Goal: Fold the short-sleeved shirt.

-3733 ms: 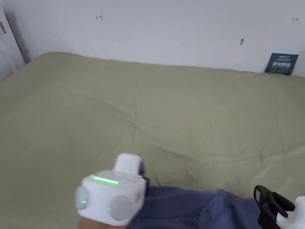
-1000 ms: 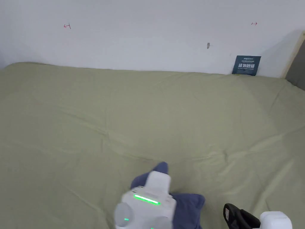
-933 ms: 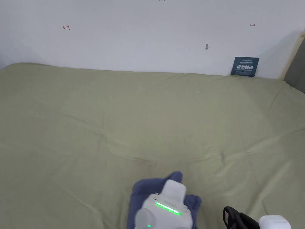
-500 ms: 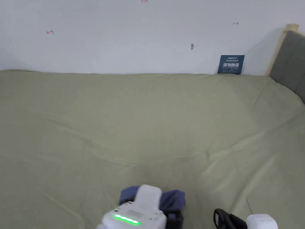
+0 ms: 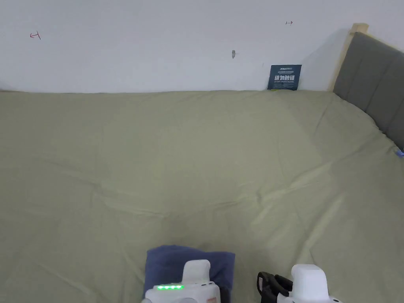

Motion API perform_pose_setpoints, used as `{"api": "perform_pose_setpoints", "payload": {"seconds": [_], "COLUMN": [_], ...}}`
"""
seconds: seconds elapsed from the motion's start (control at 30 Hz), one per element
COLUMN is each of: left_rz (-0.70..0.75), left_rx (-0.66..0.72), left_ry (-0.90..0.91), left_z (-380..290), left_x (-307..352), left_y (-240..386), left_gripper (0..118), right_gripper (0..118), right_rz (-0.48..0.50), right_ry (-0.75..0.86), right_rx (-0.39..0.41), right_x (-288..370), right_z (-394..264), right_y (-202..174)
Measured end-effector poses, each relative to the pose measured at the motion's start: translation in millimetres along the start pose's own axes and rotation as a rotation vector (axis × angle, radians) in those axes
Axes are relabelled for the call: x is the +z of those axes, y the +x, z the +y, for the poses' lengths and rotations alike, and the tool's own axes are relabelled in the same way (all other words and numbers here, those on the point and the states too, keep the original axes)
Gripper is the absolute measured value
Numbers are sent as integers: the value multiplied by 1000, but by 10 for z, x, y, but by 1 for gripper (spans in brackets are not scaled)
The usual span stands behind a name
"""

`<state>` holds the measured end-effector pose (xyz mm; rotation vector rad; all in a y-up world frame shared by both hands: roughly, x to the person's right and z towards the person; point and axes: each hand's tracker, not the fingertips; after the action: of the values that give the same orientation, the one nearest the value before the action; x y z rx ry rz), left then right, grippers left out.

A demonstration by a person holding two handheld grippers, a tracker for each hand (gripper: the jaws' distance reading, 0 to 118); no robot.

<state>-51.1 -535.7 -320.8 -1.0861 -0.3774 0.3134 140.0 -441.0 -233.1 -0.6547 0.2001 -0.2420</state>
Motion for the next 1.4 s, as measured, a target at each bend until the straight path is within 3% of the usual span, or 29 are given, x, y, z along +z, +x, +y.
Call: {"api": "perform_pose_setpoints", "payload": {"seconds": [0.07, 0.13, 0.2, 0.3, 0.4, 0.43, 0.47, 0.5, 0.53, 0.57, 0.63, 0.67, 0.7, 0.77, 0.83, 0.93, 0.97, 1.0, 1.03, 1.1, 1.27, 1.4], "left_rz": [-128, -104, -94, -38, 6, -2, -11, -19, -40, -105, -290, -388, -523, -650, -844, -711, -654, -529, -344, -475, -309, -162], "left_rx": [-18, -34, -36, -64, 11, 42, 70, 90, 121, 169, 299, 363, 423, 529, 503, 544, 507, 466, 434, 498, 423, 337], "left_ry": [6, 10, 141, 218, 261, 264, 257, 231, 198, 189, 159, 130, 85, -23, 103, 109, 109, 90, 38, 75, 112, 181], "left_z": [-14, -13, -12, -3, 16, 10, 2, 27, 21, -12, 15, 1, -21, -58, -56, 31, 70, 103, 87, 61, 137, 304], "left_x": [-52, 66, 452, 1025, 1392, 1477, 1533, 1514, 1481, 1452, 1196, 1021, 796, 364, 206, 140, 161, 158, 180, 267, 802, 1506], "left_y": [29, 29, -82, -433, -935, -1126, -1307, -1461, -1615, -1772, -1956, -2033, -2115, -2153, -2066, -1845, -1776, -1713, -1597, -1667, -2090, -3107], "left_gripper": [11, 11, 11, 11, 16, 50, 86, 115, 118, 118, 118, 118, 118, 118, 118, 117, 107, 72, 26, 26, 26, 26], "right_gripper": [2, 2, 2, 2, 2, 2, 2, 2, 2, 2, 2, 2, 2, 2, 2, 2, 2, 2, 2, 2, 2, 2], "right_rz": [-4, -2, 29, 160, 288, 343, 310, 212, 79, 30, 158, 164, 142, 138, 148, 153, 159, 164, 167, 180, 185, 198], "right_ry": [3, -6, -40, -140, -207, -250, -295, -311, -327, -343, -305, -299, -301, -295, -294, -286, -279, -272, -262, -250, -222, -213], "right_rx": [14, 24, 10, -51, -165, -230, -262, -234, -160, -116, -250, -293, -273, -269, -277, -269, -265, -258, -248, -232, -182, -135], "right_x": [19, -8, -111, -489, -897, -1031, -1112, -1144, -1146, -1160, -1130, -1103, -1098, -1094, -1084, -1084, -1078, -1068, -1050, -1026, -918, -866], "right_z": [-3, 13, 32, -36, -180, -245, -293, -325, -352, -384, -398, -388, -382, -388, -378, -365, -360, -354, -345, -324, -242, -228], "right_y": [-18, -42, -68, -138, -93, -30, 24, 41, 50, 82, 217, 243, 252, 269, 246, 209, 190, 168, 142, 90, -150, -467]}}
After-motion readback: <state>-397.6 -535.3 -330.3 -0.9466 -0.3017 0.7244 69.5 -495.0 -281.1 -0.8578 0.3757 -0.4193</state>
